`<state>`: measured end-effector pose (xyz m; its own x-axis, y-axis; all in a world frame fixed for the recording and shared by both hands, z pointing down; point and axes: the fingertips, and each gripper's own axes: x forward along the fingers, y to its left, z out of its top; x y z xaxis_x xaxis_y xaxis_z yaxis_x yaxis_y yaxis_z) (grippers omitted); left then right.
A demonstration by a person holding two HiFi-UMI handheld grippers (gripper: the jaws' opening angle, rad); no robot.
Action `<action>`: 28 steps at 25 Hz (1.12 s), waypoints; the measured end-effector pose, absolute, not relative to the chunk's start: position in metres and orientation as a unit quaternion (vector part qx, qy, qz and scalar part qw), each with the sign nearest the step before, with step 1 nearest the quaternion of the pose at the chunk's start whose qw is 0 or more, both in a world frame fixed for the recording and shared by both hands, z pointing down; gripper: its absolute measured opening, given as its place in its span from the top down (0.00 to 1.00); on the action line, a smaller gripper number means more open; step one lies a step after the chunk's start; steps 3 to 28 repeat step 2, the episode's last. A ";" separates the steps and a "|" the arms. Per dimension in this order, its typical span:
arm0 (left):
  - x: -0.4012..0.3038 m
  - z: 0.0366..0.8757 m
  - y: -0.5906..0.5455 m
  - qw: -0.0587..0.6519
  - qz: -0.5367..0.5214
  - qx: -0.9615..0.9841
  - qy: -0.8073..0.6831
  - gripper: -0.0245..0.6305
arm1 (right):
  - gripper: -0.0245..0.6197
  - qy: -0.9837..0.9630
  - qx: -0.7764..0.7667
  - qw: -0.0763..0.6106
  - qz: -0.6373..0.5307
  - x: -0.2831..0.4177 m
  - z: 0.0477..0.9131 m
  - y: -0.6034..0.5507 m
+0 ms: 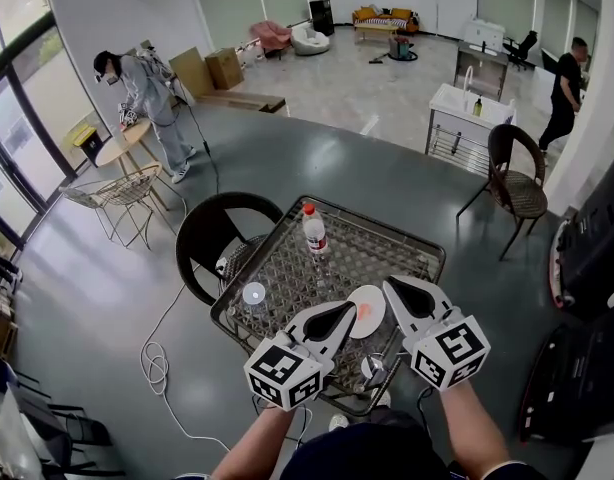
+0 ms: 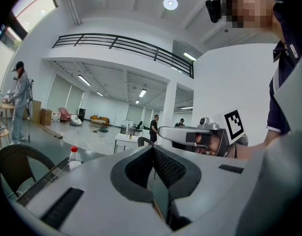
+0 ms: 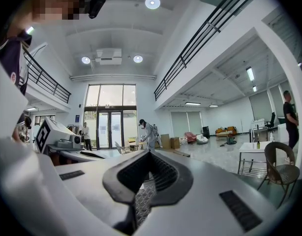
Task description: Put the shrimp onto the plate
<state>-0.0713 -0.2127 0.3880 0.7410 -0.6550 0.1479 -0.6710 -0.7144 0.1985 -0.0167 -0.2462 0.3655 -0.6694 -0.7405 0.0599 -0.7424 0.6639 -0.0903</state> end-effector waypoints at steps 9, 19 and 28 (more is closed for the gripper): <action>-0.070 0.389 -0.213 0.121 0.035 0.925 -0.358 0.95 | 0.95 -0.911 0.408 0.008 0.056 -0.016 0.366 -0.247; -0.070 0.389 -0.213 0.121 0.035 0.925 -0.358 0.95 | 0.95 -0.911 0.408 0.008 0.056 -0.016 0.366 -0.247; -0.070 0.389 -0.213 0.121 0.035 0.925 -0.358 0.95 | 0.95 -0.911 0.408 0.008 0.056 -0.016 0.366 -0.247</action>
